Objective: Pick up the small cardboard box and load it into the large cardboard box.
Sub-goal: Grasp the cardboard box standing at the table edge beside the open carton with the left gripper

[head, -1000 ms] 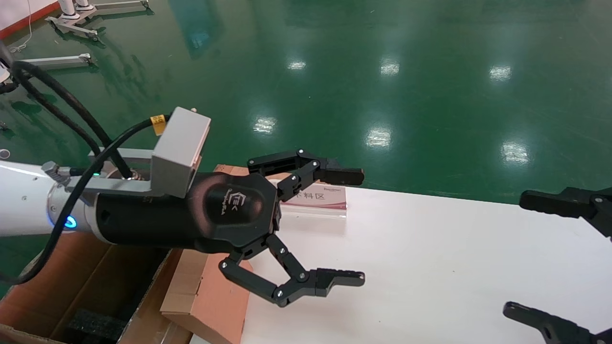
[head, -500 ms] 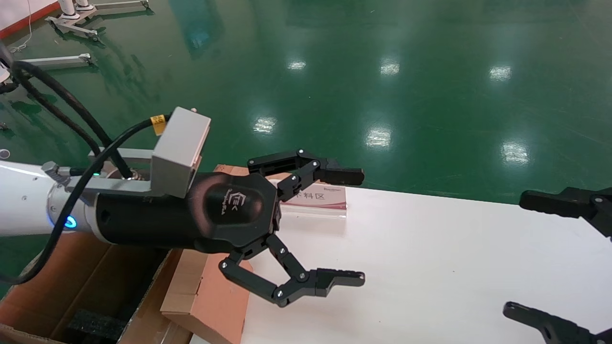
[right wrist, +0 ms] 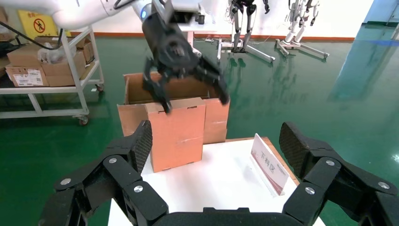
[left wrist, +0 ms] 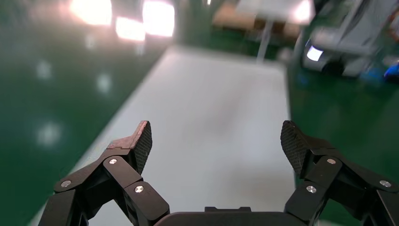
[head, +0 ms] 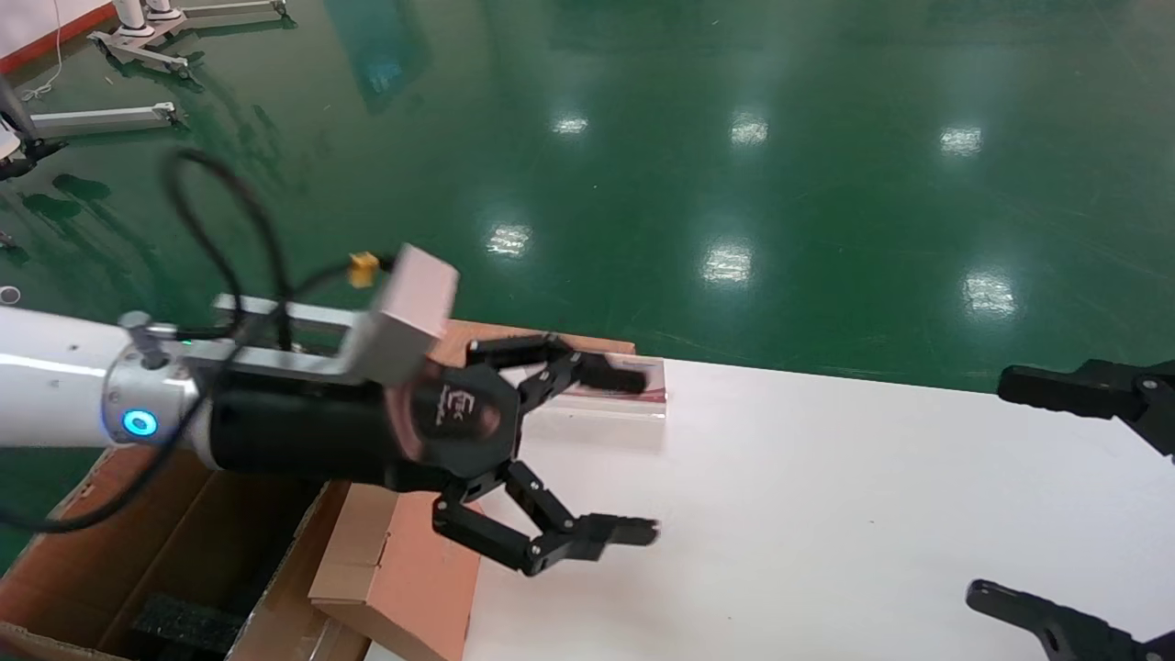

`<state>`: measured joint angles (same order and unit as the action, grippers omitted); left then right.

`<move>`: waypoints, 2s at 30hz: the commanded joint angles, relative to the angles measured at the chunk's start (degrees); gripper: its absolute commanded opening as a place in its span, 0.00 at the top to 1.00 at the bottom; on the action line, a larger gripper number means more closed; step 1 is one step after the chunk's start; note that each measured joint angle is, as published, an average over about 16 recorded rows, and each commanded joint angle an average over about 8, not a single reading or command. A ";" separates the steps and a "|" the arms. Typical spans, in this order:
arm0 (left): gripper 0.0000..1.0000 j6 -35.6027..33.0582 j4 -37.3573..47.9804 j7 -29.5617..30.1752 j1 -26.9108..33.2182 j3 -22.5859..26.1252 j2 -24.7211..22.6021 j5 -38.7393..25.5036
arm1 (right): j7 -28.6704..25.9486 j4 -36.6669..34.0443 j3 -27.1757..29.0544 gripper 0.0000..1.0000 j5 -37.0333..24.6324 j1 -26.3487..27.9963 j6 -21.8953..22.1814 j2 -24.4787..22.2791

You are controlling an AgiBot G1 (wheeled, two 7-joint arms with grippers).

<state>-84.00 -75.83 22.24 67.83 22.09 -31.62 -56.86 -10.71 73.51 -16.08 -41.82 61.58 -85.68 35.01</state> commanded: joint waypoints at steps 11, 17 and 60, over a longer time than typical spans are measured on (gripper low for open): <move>0.00 -6.03 -1.56 21.69 19.31 14.71 -2.83 -26.19 | 0.03 -0.01 -0.05 0.00 0.03 0.02 0.02 -0.02; 0.00 -6.94 -1.38 33.76 28.53 26.53 -5.12 -35.73 | 0.04 -0.01 -0.08 0.00 0.05 0.02 0.03 -0.03; 0.00 -4.93 -1.37 69.82 54.50 71.02 -10.76 -34.68 | 0.13 -0.01 -0.26 0.00 0.17 0.06 0.10 -0.10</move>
<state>-88.95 -77.16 91.93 122.13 93.00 -42.23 -91.35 -10.58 73.50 -16.33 -41.65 61.64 -85.58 34.90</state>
